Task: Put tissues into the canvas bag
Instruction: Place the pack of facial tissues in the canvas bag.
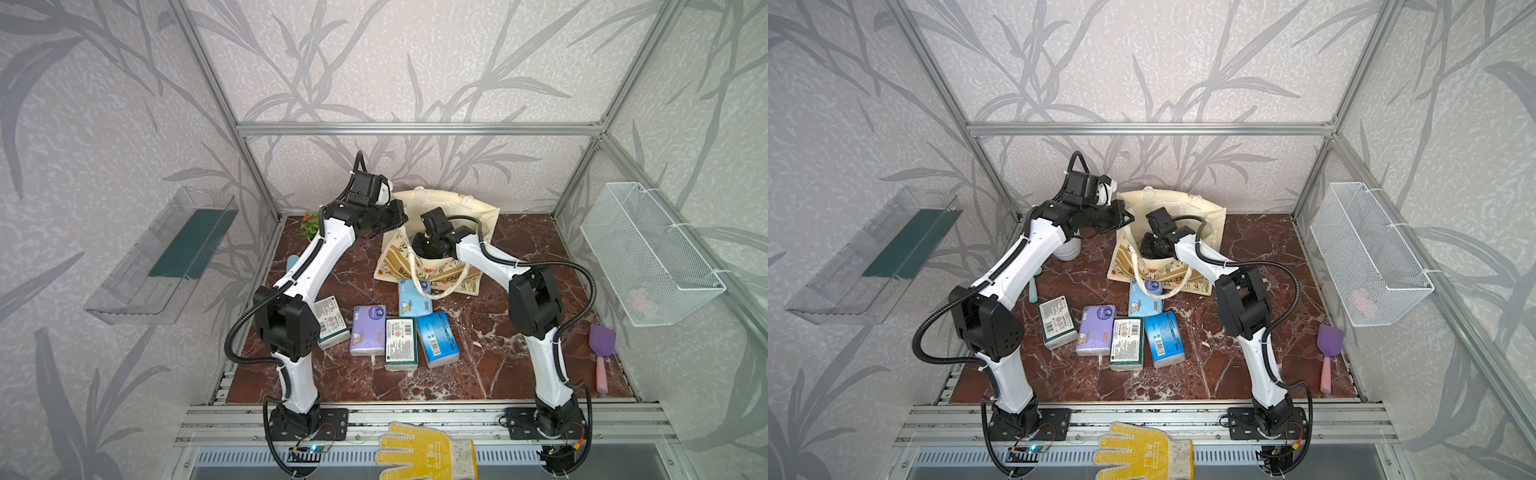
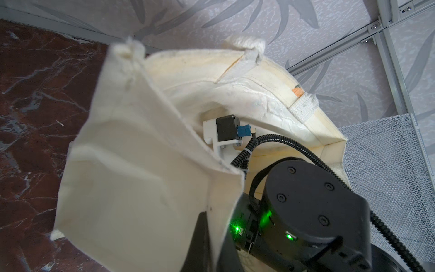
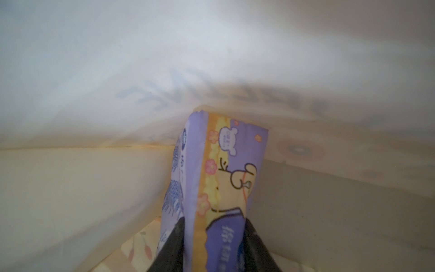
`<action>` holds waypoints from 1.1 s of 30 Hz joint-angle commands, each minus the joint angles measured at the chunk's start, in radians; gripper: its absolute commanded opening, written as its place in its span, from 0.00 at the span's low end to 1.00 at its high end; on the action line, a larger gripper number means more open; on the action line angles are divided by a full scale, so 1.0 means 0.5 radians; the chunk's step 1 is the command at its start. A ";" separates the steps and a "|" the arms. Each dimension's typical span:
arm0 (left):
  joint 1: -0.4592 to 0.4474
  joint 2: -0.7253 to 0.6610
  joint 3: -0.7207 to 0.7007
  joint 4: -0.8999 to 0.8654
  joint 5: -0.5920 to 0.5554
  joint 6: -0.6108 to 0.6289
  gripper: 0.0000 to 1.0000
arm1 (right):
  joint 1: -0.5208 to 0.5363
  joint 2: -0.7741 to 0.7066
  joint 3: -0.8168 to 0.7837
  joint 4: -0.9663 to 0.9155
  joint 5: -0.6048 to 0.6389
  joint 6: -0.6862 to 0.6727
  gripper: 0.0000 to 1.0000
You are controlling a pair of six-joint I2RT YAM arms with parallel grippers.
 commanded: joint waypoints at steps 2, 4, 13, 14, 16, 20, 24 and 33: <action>0.001 0.013 0.111 0.220 0.117 -0.021 0.00 | -0.030 0.071 0.045 -0.007 -0.084 -0.053 0.38; 0.001 0.029 0.113 0.227 0.123 -0.021 0.00 | -0.034 0.085 0.074 -0.014 -0.097 -0.090 0.43; 0.012 0.001 0.093 0.169 0.022 0.032 0.00 | -0.069 0.144 0.207 -0.194 -0.057 -0.120 0.64; 0.011 -0.012 0.080 0.165 0.009 0.038 0.00 | -0.074 0.132 0.198 -0.185 -0.057 -0.121 0.65; 0.013 -0.036 0.045 0.172 -0.017 0.045 0.01 | -0.084 0.108 0.190 -0.172 -0.057 -0.125 0.70; 0.022 -0.076 -0.011 0.178 -0.047 0.053 0.07 | -0.091 0.054 0.193 -0.158 -0.061 -0.158 0.76; 0.038 -0.183 -0.148 0.263 -0.146 0.045 0.24 | -0.090 -0.005 0.215 -0.197 -0.020 -0.201 0.84; 0.044 -0.297 -0.275 0.309 -0.205 0.092 0.62 | -0.092 -0.156 0.216 -0.168 0.035 -0.275 0.99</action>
